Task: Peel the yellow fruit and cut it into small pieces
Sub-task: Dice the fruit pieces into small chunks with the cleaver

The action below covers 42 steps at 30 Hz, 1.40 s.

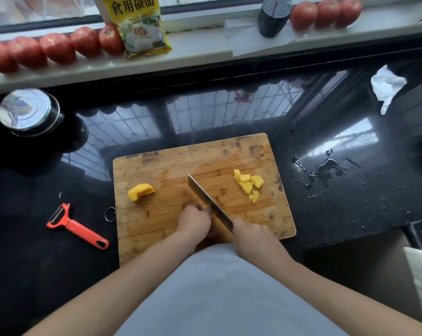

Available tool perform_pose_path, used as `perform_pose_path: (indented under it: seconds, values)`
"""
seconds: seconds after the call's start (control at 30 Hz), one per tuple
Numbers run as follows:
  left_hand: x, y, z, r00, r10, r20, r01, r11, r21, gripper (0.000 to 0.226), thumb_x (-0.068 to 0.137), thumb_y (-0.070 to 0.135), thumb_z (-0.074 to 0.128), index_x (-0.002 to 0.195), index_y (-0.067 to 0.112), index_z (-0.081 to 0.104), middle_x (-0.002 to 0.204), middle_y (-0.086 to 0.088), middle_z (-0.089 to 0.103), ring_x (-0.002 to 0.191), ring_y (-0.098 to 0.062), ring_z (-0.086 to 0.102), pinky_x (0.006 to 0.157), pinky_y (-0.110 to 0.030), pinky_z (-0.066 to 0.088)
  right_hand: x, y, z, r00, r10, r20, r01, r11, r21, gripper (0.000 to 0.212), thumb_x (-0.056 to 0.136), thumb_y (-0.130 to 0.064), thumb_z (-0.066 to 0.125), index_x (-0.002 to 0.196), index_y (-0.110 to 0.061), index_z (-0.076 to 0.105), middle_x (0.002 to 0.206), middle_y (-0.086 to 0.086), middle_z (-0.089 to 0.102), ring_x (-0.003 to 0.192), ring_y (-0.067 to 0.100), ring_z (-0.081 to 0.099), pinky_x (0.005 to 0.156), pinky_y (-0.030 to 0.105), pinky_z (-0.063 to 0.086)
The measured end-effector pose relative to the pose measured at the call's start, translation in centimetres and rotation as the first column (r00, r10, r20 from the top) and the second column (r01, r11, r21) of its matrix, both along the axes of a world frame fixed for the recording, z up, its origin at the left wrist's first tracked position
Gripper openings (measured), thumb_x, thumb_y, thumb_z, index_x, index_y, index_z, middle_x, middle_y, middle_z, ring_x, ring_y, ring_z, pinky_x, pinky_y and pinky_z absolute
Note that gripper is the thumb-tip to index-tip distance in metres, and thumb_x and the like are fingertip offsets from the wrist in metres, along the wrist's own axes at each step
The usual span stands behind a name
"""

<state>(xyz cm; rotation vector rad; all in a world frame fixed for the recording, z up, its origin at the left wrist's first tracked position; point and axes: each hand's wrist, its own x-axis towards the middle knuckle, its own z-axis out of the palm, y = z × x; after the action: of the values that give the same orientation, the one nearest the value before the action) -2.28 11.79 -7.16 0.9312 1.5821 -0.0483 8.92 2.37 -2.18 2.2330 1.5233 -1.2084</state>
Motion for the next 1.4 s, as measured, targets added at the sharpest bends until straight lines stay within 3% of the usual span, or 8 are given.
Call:
perform_pose_path:
  seconds: [0.17,0.3,0.43,0.63,0.77,0.9,1.0,1.4]
  values:
    - [-0.1,-0.1,-0.4,0.999,-0.032,-0.008,0.032,0.999,0.012,0.031,0.089,0.047,0.059,0.100,0.021,0.073,0.090,-0.008,0.079,0.077,-0.029,0.078,0.077,-0.045,0.066,-1.2,1.8,-1.4,1.000,0.013,0.014,-0.015,0.990,0.140,0.012,0.102,-0.011,0.036,0.094,-0.019,0.035,0.093,0.008,0.066,0.086,0.036,0.066,0.063,0.038,0.036]
    - [-0.4,-0.1,0.7,1.000,0.012,0.027,-0.011,1.000,-0.028,0.023,0.105,0.025,0.052,0.103,0.009,0.067,0.091,-0.017,0.077,0.079,-0.030,0.078,0.074,-0.041,0.066,-0.4,0.9,-0.4,0.994,-0.106,-0.010,0.106,0.978,0.178,0.013,0.105,-0.021,0.039,0.093,-0.022,0.040,0.083,0.002,0.061,0.083,0.032,0.065,0.063,0.038,0.044]
    - [-0.7,-0.2,0.4,0.999,0.030,0.041,-0.029,0.999,-0.037,0.019,0.107,0.022,0.052,0.101,0.008,0.063,0.099,-0.022,0.075,0.086,-0.032,0.078,0.078,-0.044,0.066,0.5,-1.0,1.3,0.995,-0.103,0.016,0.101,0.988,0.116,0.013,0.107,-0.025,0.038,0.094,-0.022,0.041,0.083,0.002,0.062,0.086,0.031,0.067,0.072,0.044,0.055]
    - [-0.6,-0.3,0.6,0.995,0.083,0.056,-0.080,0.995,-0.055,0.016,0.107,0.018,0.051,0.092,0.019,0.054,0.101,-0.023,0.074,0.092,-0.035,0.077,0.082,-0.046,0.065,0.1,-1.3,1.3,0.999,-0.051,0.014,0.051,0.999,0.005,0.015,0.106,-0.022,0.036,0.091,-0.021,0.036,0.074,-0.002,0.048,0.092,0.035,0.065,0.066,0.039,0.044]
    - [-0.5,-0.3,0.3,0.993,0.107,0.057,-0.104,0.993,-0.056,0.008,0.107,0.016,0.052,0.114,0.018,0.049,0.101,-0.023,0.074,0.092,-0.035,0.077,0.080,-0.043,0.066,0.0,-1.2,1.4,1.000,0.003,0.023,-0.003,1.000,0.012,0.015,0.107,-0.021,0.035,0.092,-0.020,0.034,0.074,-0.001,0.052,0.091,0.036,0.066,0.065,0.037,0.038]
    - [-0.4,-0.3,0.1,0.988,0.133,0.077,-0.127,0.989,-0.080,0.010,0.107,0.013,0.049,0.098,0.015,0.053,0.091,-0.020,0.069,0.081,-0.034,0.073,0.082,-0.047,0.065,0.0,-1.5,1.7,0.998,0.047,0.030,-0.047,0.999,0.018,0.013,0.106,-0.019,0.033,0.093,-0.020,0.034,0.087,0.003,0.063,0.087,0.036,0.065,0.065,0.037,0.036]
    - [-0.3,-0.2,0.2,0.990,0.130,0.062,-0.125,0.989,-0.079,0.019,0.106,0.014,0.050,0.089,0.021,0.051,0.092,-0.022,0.071,0.085,-0.035,0.075,0.082,-0.047,0.065,0.1,-1.6,1.6,0.998,0.059,0.029,-0.060,0.998,0.025,0.013,0.105,-0.017,0.033,0.093,-0.020,0.034,0.082,0.000,0.055,0.083,0.035,0.063,0.064,0.036,0.035]
    - [-0.2,-0.2,0.3,0.990,0.137,0.044,-0.133,0.988,-0.074,0.021,0.106,0.013,0.050,0.089,0.024,0.050,0.095,-0.022,0.071,0.093,-0.039,0.076,0.082,-0.048,0.065,0.3,-1.9,1.2,0.998,0.057,0.022,-0.058,0.998,0.040,0.012,0.105,-0.017,0.033,0.093,-0.021,0.035,0.071,-0.006,0.044,0.073,0.029,0.051,0.064,0.036,0.038]
